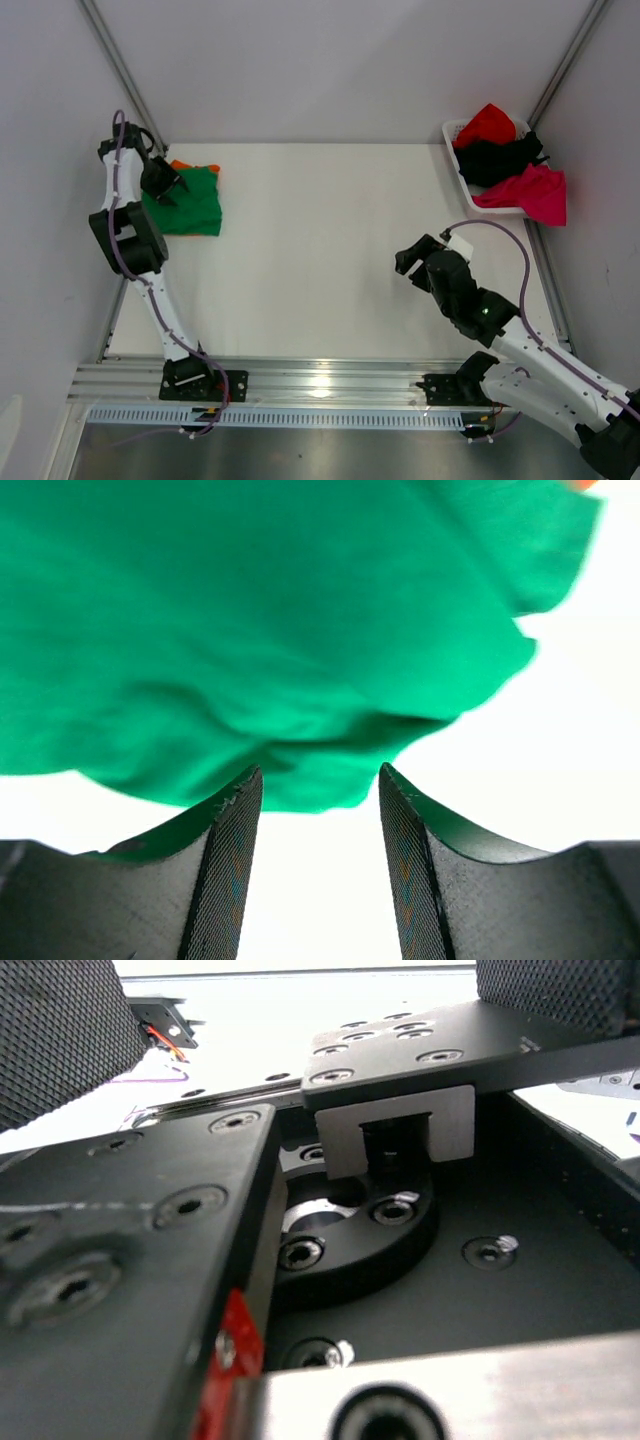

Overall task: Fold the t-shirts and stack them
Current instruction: Neatly place the folded tshirt to the corner

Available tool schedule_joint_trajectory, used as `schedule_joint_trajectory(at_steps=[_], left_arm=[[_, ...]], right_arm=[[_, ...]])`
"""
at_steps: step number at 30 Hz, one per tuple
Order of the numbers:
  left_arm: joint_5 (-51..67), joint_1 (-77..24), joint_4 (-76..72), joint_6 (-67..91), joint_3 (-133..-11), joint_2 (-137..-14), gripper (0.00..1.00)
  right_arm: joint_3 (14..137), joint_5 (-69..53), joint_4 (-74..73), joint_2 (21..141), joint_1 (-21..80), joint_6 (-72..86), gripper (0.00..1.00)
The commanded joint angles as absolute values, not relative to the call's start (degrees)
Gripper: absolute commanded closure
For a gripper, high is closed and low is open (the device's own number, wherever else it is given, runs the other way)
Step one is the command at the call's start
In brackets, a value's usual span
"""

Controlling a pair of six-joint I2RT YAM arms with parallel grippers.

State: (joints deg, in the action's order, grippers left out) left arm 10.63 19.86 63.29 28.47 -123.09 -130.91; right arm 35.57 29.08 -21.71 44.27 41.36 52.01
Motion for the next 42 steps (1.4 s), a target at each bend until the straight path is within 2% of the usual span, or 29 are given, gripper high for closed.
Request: schedule_joint_trajectory(at_steps=[1,8,27,29,34,35,37,42], left_arm=[[11.2,21.9,59.4,28.7,-124.4,-124.5,0.46],[19.3,21.9,53.0,29.5,-125.3,-131.3,0.46],[25.6,21.9,53.3,27.9,-126.3,-138.1,0.47],[25.9,21.9,53.1,28.0,-125.7,-136.0,0.48],[27.4,21.5,40.2,31.5,-109.9,-122.2,0.46],[26.8,21.5,38.5,32.5,-103.5,-119.8,0.45],[25.5,21.3,36.4,33.0,-100.9,-114.6,0.45],[23.4,21.2,39.5,33.2,-100.4,-112.1,0.46]], right_arm=[[35.9,28.7,-19.9,45.3,41.1,51.9,0.20],[36.3,29.3,-20.4,45.5,41.2,51.7,0.20],[36.3,30.3,-22.1,43.9,41.0,52.5,0.20],[36.3,30.6,-22.4,43.4,41.0,52.4,0.20],[36.3,30.3,-21.4,43.2,41.1,51.9,0.20],[36.2,30.1,-20.9,43.3,41.1,51.9,0.20],[35.9,29.4,-20.0,43.9,41.1,52.1,0.20],[35.8,28.0,-18.6,45.4,41.3,51.9,0.20]])
